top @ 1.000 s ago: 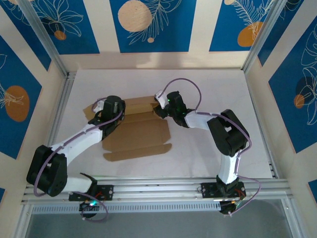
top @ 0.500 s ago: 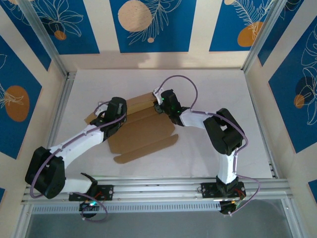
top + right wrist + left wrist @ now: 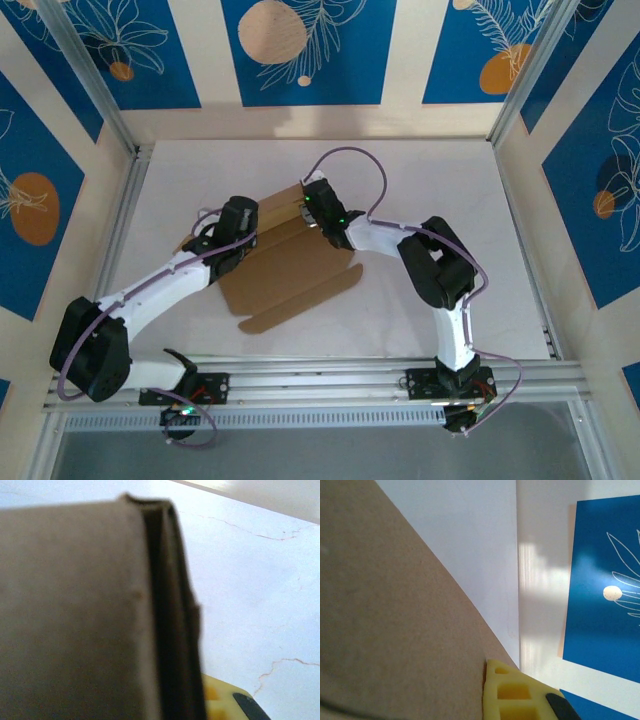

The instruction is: Fold the paper box

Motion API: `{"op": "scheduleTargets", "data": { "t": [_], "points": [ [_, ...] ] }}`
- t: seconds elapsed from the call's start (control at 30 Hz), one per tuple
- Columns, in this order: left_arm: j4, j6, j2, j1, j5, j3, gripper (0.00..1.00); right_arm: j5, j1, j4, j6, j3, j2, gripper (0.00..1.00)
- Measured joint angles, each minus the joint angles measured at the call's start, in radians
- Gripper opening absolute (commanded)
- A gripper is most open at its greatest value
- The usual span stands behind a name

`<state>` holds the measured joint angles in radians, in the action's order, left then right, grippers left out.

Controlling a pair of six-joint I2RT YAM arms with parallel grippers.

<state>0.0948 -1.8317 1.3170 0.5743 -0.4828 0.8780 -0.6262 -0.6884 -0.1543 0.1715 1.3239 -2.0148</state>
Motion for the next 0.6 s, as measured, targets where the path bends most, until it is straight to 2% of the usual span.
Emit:
{"op": "scheduleTargets", "data": {
  "t": [0.33, 0.6],
  "points": [
    [-0.001, -0.011, 0.000, 0.016, 0.006, 0.001, 0.00, -0.047, -0.013, 0.099, 0.118, 0.027, -0.003, 0.00],
    [-0.035, -0.029, 0.016, 0.023, 0.010, 0.001, 0.00, -0.085, -0.023, 0.281, 0.264, 0.137, -0.038, 0.00]
  ]
}}
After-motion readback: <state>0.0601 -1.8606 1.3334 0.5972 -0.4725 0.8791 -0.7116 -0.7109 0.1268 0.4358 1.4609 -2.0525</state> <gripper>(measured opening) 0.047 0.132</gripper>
